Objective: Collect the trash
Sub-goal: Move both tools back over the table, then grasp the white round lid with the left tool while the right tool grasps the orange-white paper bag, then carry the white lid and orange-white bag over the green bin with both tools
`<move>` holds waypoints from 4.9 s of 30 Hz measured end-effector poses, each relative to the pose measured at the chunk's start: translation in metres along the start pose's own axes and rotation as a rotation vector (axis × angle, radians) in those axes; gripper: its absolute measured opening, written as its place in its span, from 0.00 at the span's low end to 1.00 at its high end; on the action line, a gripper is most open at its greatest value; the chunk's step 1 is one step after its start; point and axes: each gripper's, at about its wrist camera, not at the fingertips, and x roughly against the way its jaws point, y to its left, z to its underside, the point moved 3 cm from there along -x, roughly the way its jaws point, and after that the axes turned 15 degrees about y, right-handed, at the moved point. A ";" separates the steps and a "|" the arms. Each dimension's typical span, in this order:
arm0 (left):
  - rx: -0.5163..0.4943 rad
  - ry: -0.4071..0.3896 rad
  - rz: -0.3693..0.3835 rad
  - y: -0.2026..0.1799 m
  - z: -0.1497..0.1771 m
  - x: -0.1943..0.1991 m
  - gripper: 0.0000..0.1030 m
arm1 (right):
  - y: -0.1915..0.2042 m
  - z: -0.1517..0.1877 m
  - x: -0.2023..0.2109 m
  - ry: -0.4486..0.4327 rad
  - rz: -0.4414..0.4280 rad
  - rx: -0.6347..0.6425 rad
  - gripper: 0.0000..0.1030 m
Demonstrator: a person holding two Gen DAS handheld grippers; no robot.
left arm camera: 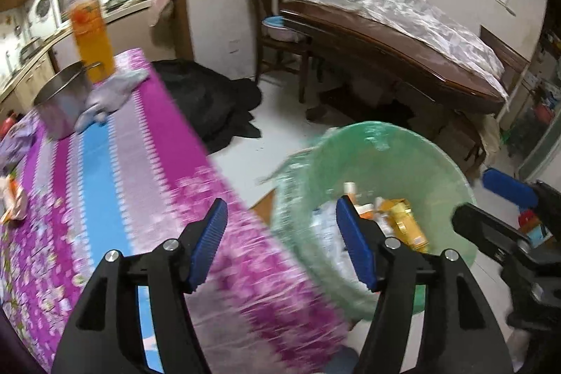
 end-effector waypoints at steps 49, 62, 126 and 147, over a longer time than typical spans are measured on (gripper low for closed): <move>0.526 0.047 -0.259 0.411 0.189 0.062 0.37 | 0.426 -0.043 -0.145 0.129 -0.458 0.714 0.67; 0.524 0.033 -0.228 0.412 0.187 0.061 0.37 | 0.482 -0.152 -0.252 0.291 -0.633 0.526 0.54; 0.554 -0.025 -0.263 0.413 0.191 0.074 0.37 | 0.475 -0.059 -0.153 -0.142 -0.211 0.632 0.15; 0.607 -0.161 -0.374 0.380 0.187 0.116 0.37 | 0.446 0.019 -0.102 -0.204 -0.136 0.588 0.15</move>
